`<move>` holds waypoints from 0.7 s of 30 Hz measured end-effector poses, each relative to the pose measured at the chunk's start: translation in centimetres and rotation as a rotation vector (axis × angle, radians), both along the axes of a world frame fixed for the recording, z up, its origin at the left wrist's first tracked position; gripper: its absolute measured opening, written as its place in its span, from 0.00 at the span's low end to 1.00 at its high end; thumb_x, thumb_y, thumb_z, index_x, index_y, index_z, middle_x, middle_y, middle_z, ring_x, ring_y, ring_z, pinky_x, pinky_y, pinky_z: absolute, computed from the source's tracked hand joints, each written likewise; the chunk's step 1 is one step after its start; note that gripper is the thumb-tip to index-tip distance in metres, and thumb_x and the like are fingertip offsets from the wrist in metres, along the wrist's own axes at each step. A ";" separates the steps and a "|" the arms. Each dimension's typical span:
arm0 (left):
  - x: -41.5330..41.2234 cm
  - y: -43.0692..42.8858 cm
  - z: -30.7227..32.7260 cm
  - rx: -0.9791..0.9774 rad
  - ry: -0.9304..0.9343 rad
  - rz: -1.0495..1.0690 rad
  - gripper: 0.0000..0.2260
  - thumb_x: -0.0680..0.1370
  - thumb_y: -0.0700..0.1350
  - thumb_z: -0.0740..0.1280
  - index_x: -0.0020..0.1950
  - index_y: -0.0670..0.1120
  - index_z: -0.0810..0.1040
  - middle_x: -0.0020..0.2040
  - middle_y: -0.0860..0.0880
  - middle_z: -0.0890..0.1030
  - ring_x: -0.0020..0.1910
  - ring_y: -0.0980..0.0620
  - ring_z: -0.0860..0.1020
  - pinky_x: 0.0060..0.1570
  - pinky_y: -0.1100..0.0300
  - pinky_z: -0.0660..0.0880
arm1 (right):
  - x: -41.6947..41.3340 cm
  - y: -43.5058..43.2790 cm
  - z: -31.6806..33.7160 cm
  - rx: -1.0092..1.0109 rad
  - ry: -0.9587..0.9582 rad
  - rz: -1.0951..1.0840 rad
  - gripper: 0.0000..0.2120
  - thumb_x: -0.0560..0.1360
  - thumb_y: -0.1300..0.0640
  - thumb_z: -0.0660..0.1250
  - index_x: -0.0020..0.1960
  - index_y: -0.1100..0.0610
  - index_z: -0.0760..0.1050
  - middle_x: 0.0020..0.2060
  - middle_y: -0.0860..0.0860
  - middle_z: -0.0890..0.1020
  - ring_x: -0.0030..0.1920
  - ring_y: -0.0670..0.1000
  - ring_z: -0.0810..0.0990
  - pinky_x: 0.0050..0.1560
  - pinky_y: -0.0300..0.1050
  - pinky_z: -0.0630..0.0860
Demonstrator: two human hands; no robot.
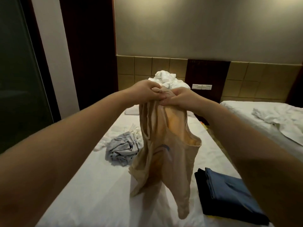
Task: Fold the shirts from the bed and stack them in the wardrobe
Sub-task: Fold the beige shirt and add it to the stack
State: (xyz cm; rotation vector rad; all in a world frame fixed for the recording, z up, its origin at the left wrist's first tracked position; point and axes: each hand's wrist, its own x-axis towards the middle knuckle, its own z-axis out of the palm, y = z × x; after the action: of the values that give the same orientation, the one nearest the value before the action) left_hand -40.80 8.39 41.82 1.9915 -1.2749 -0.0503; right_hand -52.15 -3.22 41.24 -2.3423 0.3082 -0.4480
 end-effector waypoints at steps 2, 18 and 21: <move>-0.1 0.0 0.5 -0.018 -0.058 0.008 0.10 0.76 0.49 0.68 0.55 0.48 0.79 0.46 0.53 0.77 0.46 0.56 0.74 0.43 0.67 0.69 | -0.7 -0.4 -0.6 0.050 -0.065 -0.004 0.07 0.72 0.50 0.70 0.48 0.52 0.78 0.42 0.48 0.79 0.44 0.47 0.78 0.44 0.40 0.76; 4.9 6.5 -1.5 0.304 -0.123 0.245 0.11 0.78 0.46 0.66 0.58 0.45 0.78 0.50 0.48 0.77 0.50 0.49 0.74 0.48 0.60 0.68 | -4.1 -6.1 -8.3 0.295 -0.247 -0.227 0.07 0.74 0.55 0.69 0.51 0.57 0.79 0.42 0.50 0.81 0.41 0.45 0.78 0.40 0.34 0.74; 5.3 8.0 -2.0 0.348 -0.001 0.187 0.08 0.76 0.46 0.67 0.54 0.47 0.79 0.47 0.49 0.77 0.48 0.51 0.76 0.46 0.60 0.71 | -3.7 -6.0 -6.6 0.189 -0.181 -0.235 0.08 0.73 0.53 0.70 0.51 0.54 0.80 0.42 0.48 0.81 0.43 0.44 0.78 0.41 0.34 0.73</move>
State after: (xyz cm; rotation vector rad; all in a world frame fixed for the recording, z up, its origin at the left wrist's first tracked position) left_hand -35.47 16.35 39.82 2.3995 -1.1336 -0.1920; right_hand -55.85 -9.22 34.61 -2.0737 0.5183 -0.7078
